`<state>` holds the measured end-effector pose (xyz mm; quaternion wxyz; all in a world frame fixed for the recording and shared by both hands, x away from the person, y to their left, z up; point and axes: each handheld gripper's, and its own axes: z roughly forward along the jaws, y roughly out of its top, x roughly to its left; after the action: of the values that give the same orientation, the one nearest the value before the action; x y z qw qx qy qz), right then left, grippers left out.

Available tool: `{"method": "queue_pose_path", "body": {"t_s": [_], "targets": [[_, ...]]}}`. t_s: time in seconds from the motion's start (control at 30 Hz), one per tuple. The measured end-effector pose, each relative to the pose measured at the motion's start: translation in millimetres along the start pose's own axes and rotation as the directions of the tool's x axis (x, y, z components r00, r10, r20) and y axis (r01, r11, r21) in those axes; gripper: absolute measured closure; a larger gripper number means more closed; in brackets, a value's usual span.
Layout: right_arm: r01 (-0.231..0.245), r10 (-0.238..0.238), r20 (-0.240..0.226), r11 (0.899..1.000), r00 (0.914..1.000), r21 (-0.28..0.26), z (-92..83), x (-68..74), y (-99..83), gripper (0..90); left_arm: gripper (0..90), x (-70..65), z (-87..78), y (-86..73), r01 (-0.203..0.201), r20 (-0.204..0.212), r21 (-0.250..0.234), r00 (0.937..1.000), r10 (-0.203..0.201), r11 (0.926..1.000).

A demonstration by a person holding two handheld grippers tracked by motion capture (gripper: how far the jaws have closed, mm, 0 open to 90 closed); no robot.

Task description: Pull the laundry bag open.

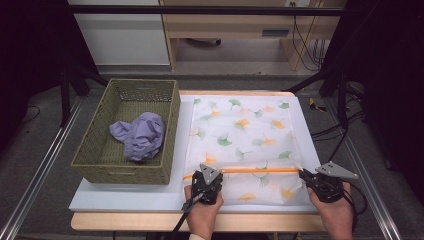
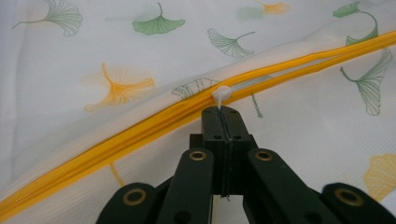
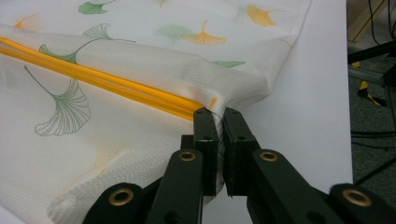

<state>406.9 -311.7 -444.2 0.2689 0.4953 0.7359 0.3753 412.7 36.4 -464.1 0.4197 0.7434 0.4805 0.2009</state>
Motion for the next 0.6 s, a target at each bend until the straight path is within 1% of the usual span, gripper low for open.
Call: {"method": "queue_pose_path", "body": {"t_s": [0.07, 0.2, 0.37, 0.4, 0.5, 0.53, 0.6], "targets": [[0.003, -0.003, 0.006, 1.0, 1.0, -0.004, -0.8, 0.0, -0.9, 85.9, 89.8, 3.7, -2.7, -0.8, 0.011, -0.006, 0.003, 0.9999, -0.011, 0.9999], [0.007, -0.007, 0.009, 1.0, 0.9999, -0.003, -2.2, 1.3, -1.5, 85.9, 89.8, 10.1, -8.8, -2.1, 0.015, -0.021, -0.006, 0.9997, -0.015, 0.9999], [0.011, -0.011, 0.013, 1.0, 0.9999, 0.001, -2.2, 1.7, -2.2, 85.9, 89.8, 15.8, -9.5, -7.4, 0.053, -0.019, 0.002, 0.9984, -0.053, 0.9986], [-0.005, 0.005, 0.005, 1.0, 1.0, 0.0, -2.5, 1.5, -1.7, 85.9, 89.8, 15.6, -9.5, -7.7, 0.05, -0.02, 0.002, 0.9986, -0.05, 0.9988], [0.004, -0.004, 0.01, 1.0, 0.9999, -0.008, -3.0, 2.0, -1.6, 85.9, 89.8, 16.6, -12.2, -8.2, 0.037, -0.028, -0.003, 0.9989, -0.037, 0.9993], [-0.001, 0.001, 0.006, 1.0, 1.0, -0.003, -3.5, 2.9, -2.0, 85.9, 89.8, 17.4, -12.4, -8.4, 0.038, -0.028, -0.008, 0.9988, -0.039, 0.9992], [0.005, -0.005, 0.01, 1.0, 0.9999, 0.0, -2.6, 2.4, -2.7, 85.9, 89.8, 21.0, -13.5, -10.0, 0.048, -0.033, -0.005, 0.9983, -0.048, 0.9988]]}}
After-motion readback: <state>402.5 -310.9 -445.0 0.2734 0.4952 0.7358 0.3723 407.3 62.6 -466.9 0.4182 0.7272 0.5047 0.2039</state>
